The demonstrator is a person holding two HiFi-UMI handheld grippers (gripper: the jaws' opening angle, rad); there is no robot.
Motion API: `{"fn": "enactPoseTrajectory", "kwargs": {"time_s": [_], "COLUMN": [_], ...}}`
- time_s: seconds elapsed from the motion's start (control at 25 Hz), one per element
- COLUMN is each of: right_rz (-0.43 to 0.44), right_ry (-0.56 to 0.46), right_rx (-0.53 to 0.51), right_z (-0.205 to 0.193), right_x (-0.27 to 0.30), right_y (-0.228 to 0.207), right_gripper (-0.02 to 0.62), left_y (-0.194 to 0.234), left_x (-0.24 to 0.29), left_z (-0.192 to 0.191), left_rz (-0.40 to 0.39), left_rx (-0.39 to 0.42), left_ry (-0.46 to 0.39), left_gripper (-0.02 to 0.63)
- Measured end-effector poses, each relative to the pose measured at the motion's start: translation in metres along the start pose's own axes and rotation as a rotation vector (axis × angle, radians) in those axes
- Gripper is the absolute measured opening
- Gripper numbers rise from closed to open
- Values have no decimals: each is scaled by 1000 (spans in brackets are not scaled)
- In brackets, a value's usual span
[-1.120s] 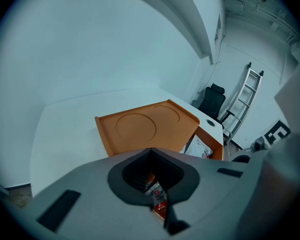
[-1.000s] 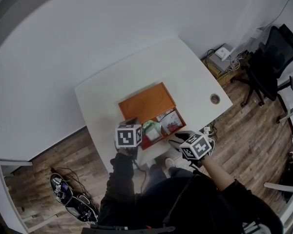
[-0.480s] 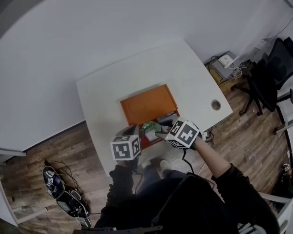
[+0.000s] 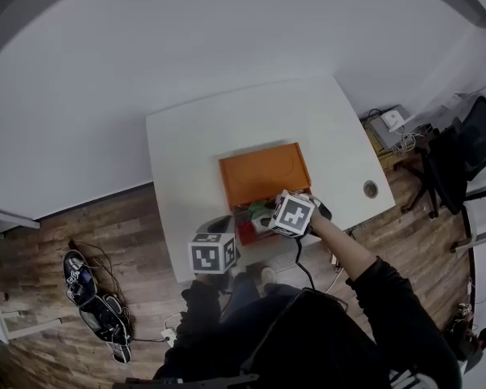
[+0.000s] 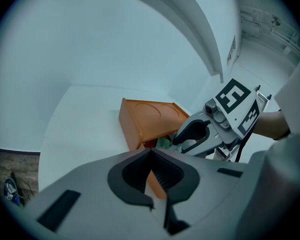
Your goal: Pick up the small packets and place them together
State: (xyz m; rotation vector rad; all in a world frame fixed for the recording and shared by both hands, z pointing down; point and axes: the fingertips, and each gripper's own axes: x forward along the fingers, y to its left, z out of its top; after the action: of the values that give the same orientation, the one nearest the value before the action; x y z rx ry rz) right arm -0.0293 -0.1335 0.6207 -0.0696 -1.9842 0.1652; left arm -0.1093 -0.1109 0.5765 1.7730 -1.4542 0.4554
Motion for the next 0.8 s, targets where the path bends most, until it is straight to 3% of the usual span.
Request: {"fn": "enactPoseTrajectory", "kwargs": {"time_s": [0.32, 0.8], "right_rz": [-6, -15], "right_ry": [81, 55], "right_rx": [-60, -72], "right_z": [-5, -4], "right_x": [18, -1], "right_y": [7, 14], "right_gripper": [130, 46], "left_y": [8, 1], "left_x": [-7, -5], "left_z": [-6, -11], "left_rz": [10, 0], "left_rx": [5, 13], "left_ry": [10, 20], "left_gripper": [-2, -2]}}
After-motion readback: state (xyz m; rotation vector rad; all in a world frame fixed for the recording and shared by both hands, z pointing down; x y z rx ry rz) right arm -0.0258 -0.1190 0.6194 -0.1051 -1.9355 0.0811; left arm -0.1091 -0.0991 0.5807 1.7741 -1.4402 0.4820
